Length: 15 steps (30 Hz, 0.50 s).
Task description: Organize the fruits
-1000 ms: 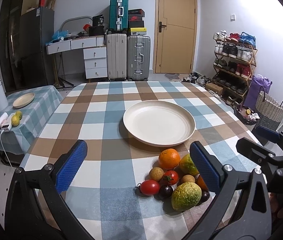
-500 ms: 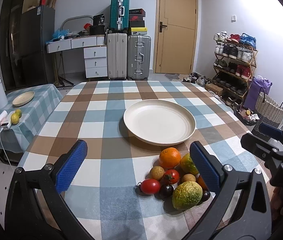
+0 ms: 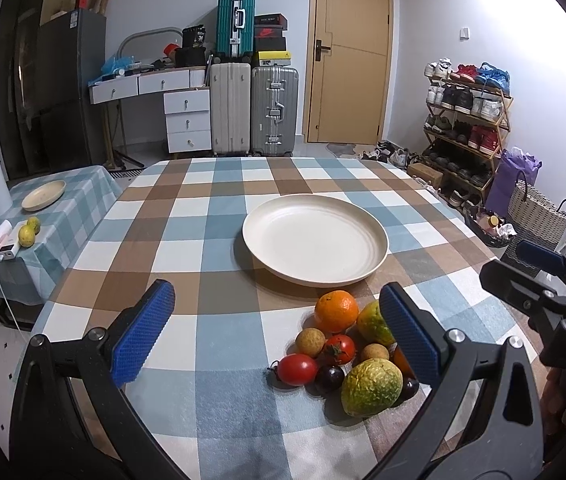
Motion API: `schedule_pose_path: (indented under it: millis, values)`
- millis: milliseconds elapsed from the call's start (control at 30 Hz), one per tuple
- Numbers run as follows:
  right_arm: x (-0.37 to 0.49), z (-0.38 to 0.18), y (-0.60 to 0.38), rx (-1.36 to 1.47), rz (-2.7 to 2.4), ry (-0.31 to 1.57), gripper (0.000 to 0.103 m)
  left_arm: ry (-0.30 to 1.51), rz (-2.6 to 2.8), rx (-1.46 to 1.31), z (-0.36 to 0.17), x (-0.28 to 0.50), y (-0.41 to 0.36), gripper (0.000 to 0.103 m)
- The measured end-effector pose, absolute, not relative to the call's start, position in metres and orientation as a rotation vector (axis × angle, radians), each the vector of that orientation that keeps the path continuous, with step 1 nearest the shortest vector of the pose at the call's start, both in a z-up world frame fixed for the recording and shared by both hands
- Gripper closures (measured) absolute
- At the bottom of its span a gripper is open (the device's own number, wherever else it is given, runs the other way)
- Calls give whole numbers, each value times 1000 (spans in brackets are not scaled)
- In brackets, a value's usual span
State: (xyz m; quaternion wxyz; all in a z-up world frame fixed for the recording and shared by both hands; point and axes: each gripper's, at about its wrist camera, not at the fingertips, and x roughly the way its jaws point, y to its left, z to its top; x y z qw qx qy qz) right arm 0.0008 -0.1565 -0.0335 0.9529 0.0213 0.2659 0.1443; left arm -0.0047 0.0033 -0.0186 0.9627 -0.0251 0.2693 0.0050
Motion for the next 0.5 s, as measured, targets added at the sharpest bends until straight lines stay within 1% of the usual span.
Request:
schedule_pose_path:
  millis: [500]
  values:
    - [4,-36,-158,53,293,547,0,615,-63,-83,-33,-4,3,1]
